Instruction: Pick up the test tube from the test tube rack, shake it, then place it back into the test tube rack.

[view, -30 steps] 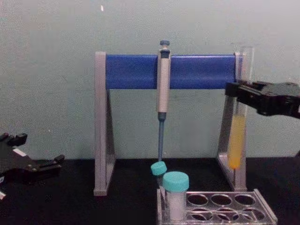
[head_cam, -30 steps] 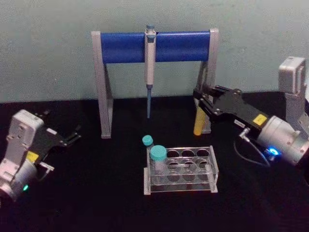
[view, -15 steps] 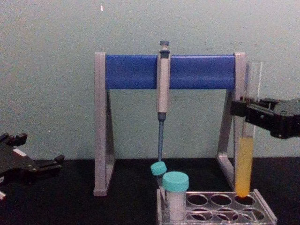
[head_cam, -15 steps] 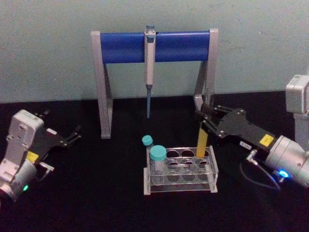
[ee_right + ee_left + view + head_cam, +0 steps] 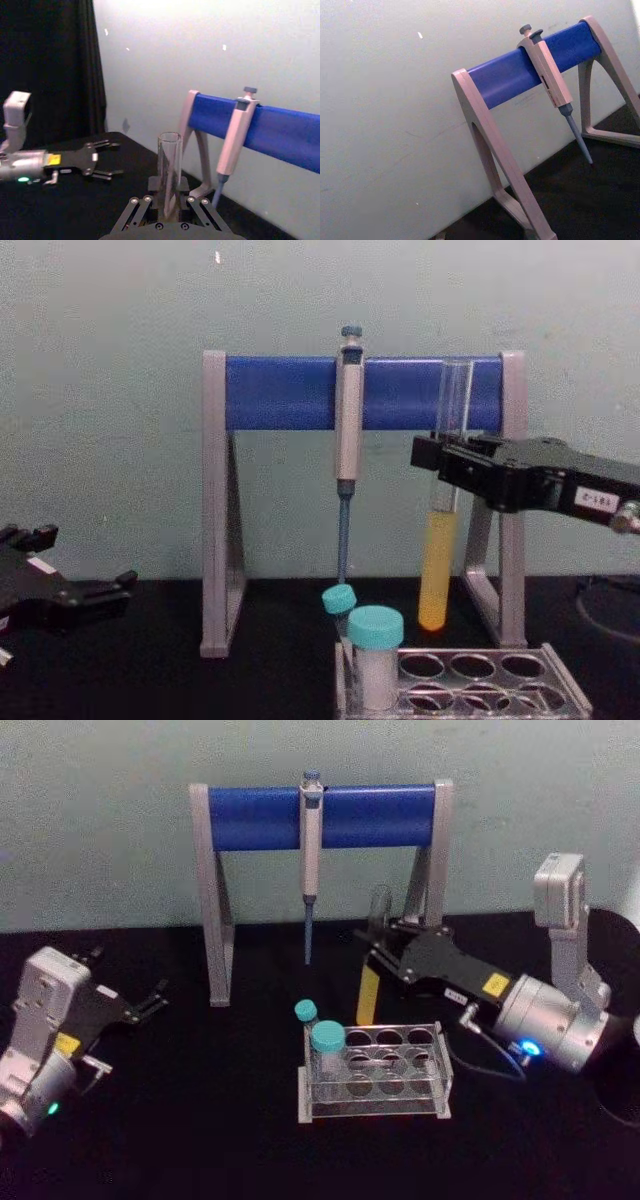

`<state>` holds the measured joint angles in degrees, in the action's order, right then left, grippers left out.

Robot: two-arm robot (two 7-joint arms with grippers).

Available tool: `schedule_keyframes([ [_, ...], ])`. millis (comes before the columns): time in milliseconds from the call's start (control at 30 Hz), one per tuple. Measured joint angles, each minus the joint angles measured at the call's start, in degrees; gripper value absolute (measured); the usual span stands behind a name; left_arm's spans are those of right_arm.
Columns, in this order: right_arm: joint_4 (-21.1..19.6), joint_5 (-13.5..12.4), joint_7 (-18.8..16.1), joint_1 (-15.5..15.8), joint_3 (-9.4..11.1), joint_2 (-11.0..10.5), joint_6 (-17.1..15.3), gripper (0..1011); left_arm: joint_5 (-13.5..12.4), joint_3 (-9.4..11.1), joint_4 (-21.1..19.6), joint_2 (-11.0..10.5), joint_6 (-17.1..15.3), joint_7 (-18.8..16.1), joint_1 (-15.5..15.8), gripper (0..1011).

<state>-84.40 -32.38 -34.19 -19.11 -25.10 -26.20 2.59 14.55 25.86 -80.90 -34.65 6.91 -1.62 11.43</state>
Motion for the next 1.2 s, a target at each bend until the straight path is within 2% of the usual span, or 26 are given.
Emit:
schedule_keyframes([
  [233,2.89,0.3,0.95,-1.77,0.31,0.99,0.84,224,0.0,0.0,0.0,0.0,0.0,0.0,0.0,1010],
  [633,2.6,0.37,1.72,-1.16,1.13,0.72,0.94,224,0.0,0.0,0.0,0.0,0.0,0.0,0.0,1010],
  [1200,2.62,0.39,1.82,-1.18,1.25,0.89,0.79,224,0.0,0.0,0.0,0.0,0.0,0.0,0.0,1010],
])
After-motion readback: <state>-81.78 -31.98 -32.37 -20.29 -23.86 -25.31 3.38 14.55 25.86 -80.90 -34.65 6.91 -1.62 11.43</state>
